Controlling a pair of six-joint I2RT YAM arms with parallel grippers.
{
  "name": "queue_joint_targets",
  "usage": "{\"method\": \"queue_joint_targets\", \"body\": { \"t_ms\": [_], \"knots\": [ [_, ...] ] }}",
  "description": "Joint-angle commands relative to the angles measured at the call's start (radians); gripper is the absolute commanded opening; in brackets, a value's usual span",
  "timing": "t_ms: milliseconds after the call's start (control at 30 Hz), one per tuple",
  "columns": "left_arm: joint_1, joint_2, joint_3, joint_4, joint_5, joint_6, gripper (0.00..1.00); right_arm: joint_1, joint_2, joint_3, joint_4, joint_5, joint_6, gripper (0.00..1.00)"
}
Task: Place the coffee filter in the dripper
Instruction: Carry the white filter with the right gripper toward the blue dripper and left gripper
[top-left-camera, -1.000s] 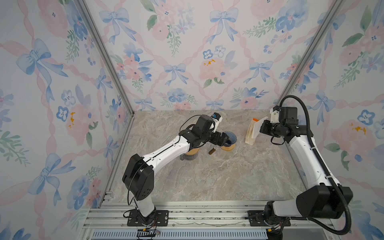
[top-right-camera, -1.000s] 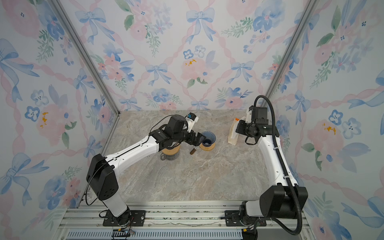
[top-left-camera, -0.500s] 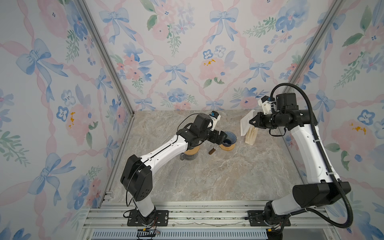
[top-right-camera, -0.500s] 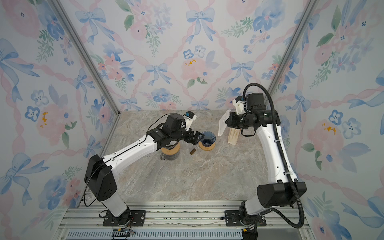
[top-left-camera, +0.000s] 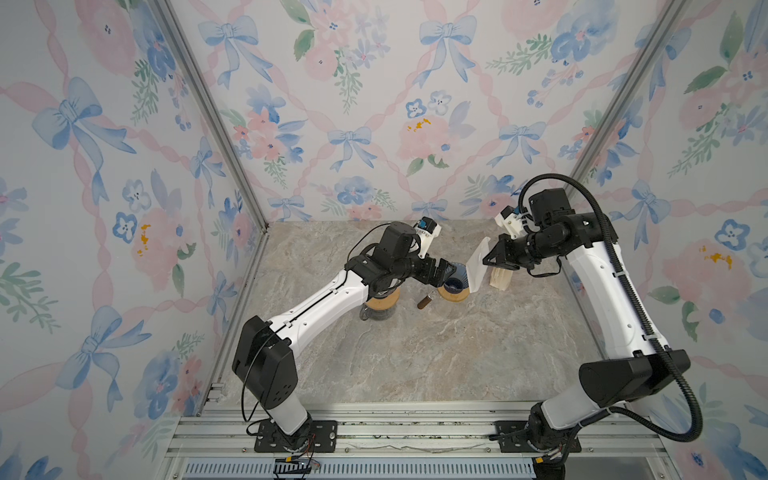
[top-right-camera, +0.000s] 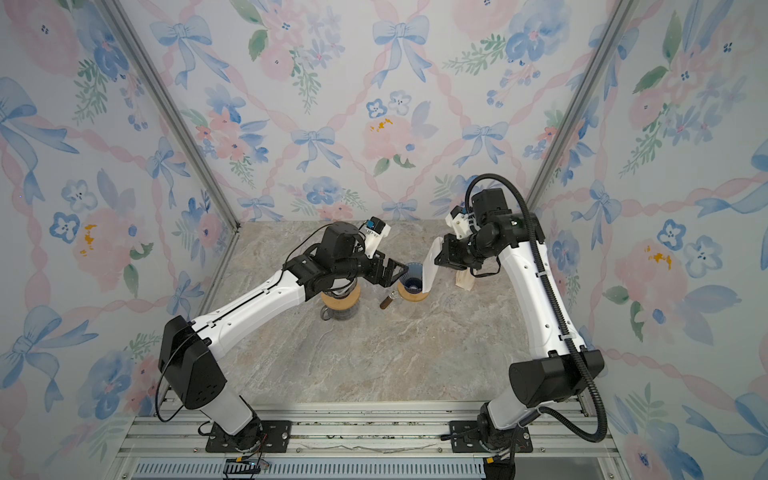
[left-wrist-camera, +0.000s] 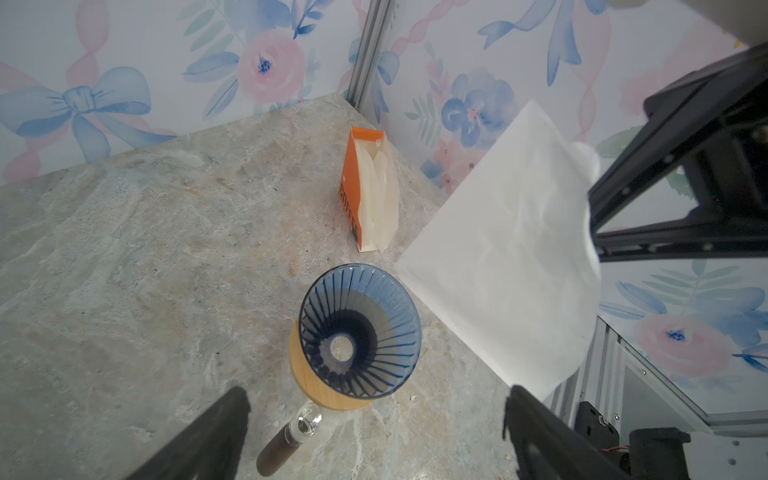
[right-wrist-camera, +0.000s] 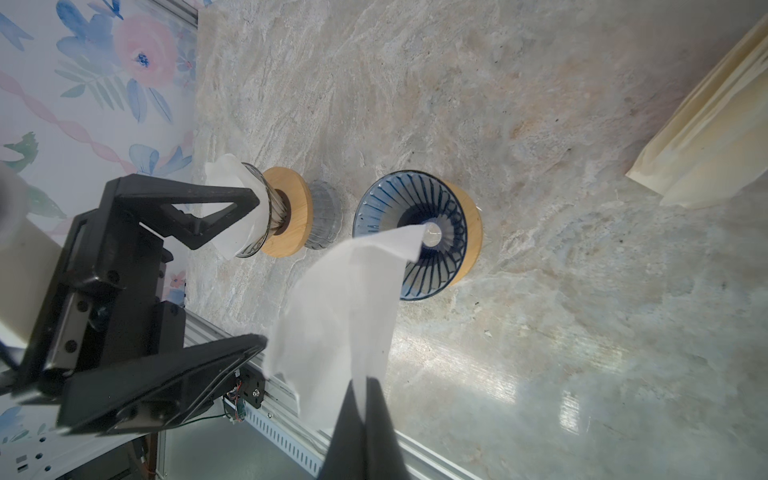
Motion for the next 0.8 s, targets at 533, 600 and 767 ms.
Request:
{"method": "queue_joint_targets", "body": {
  "t_ms": [533, 600, 767],
  "knots": [
    [-0.023, 0.109, 0.112, 0.056, 0.126, -0.049, 0.97, 0.050, 0.136, 0.009, -0.004, -0.015, 0.074, 0.00],
    [-0.023, 0.126, 0.114, 0.056, 0.111, -0.058, 0.97, 0.050, 0.141, 0.003, -0.002, -0.017, 0.073, 0.00],
    [-0.015, 0.164, 0.116, 0.053, 0.098, -0.082, 0.90, 0.051, 0.147, -0.023, 0.019, -0.031, 0.073, 0.00]
  ]
}}
